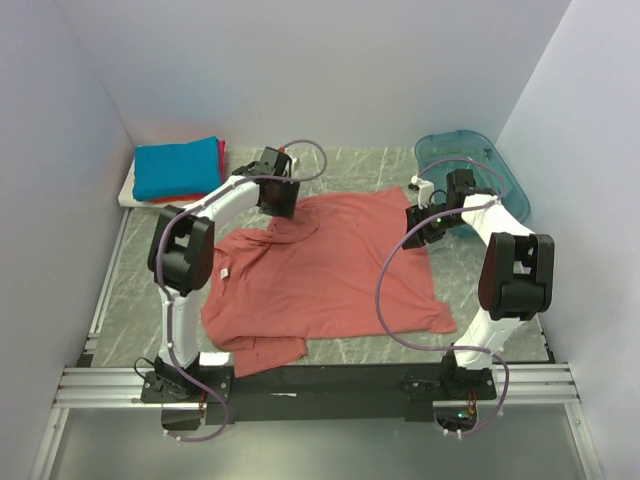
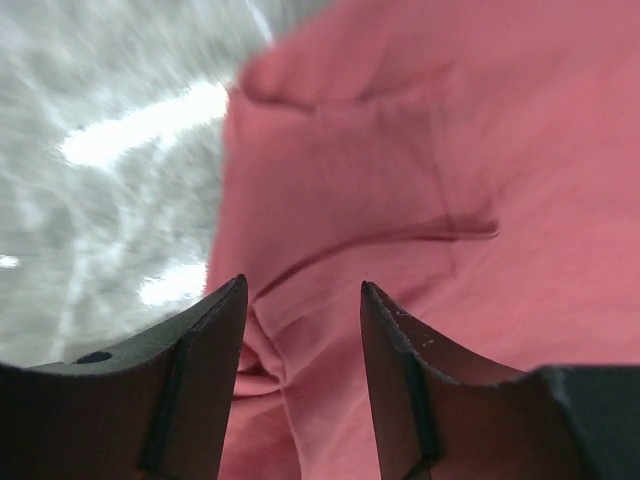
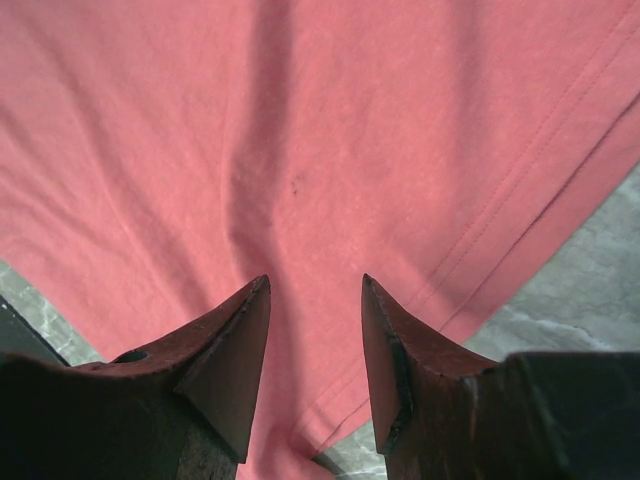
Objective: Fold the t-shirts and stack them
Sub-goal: Flatten the tshirt out
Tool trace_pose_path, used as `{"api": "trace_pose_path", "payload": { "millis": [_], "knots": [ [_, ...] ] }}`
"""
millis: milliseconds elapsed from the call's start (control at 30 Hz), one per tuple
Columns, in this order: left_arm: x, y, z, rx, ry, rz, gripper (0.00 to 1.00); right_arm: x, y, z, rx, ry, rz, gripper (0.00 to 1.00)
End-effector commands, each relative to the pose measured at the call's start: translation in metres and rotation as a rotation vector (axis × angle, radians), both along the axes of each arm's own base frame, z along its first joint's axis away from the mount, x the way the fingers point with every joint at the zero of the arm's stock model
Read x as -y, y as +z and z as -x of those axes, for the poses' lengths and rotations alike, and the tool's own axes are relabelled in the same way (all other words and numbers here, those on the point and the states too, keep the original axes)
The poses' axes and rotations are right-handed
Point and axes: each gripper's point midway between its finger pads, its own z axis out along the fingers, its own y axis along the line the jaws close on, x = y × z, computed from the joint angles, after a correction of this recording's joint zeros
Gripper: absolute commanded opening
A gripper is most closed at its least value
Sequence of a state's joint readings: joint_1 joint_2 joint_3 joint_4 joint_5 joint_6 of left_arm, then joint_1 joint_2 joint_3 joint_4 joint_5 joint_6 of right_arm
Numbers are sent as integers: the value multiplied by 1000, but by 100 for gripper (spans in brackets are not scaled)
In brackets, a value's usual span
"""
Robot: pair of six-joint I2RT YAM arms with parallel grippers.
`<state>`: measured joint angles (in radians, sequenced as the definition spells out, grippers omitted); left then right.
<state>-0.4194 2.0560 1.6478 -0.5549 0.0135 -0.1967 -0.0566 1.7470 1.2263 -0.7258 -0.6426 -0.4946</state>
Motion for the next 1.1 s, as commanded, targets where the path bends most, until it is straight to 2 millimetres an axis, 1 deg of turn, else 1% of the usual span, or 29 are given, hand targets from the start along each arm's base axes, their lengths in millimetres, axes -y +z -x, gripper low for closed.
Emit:
{"api": "trace_pose_path", "payload": {
  "millis": [0,33,100,300,333,533,633,667,767,833,933,967,1033,1067],
  "knots": [
    [13,15,5,-50,-50,60,54,-3,14,1,45,7,-23,49],
    [12,12,6,-59,-43,53,54,-2,14,0,46,6,-24,49],
    [3,8,8,-78,-5,15,53,-3,13,0,43,10,-27,49],
    [-17,11,17,-73,55,-61,53,-5,11,0,37,10,-40,48],
    [-17,16,18,-63,55,-62,53,-5,11,0,36,10,-40,48],
    [-22,12,35,-102,54,-79,52,-5,11,1,37,10,-40,48],
    [-18,9,43,-127,35,-56,48,-5,13,1,36,9,-43,48],
    [-15,8,47,-142,25,-44,44,-5,13,1,35,9,-43,48],
    [-12,6,53,-168,11,-24,39,-5,15,1,37,9,-45,48],
    [-12,2,55,-183,11,-31,39,-6,16,1,40,11,-49,48],
    [-12,-2,58,-205,8,-30,35,-6,18,1,42,11,-50,48],
    [-10,0,58,-204,9,-19,30,-6,18,0,45,10,-49,48],
    [-6,8,55,-177,7,2,23,-6,18,1,43,10,-49,48],
    [-3,12,55,-168,7,15,15,-6,17,1,41,11,-48,48]
  ]
}}
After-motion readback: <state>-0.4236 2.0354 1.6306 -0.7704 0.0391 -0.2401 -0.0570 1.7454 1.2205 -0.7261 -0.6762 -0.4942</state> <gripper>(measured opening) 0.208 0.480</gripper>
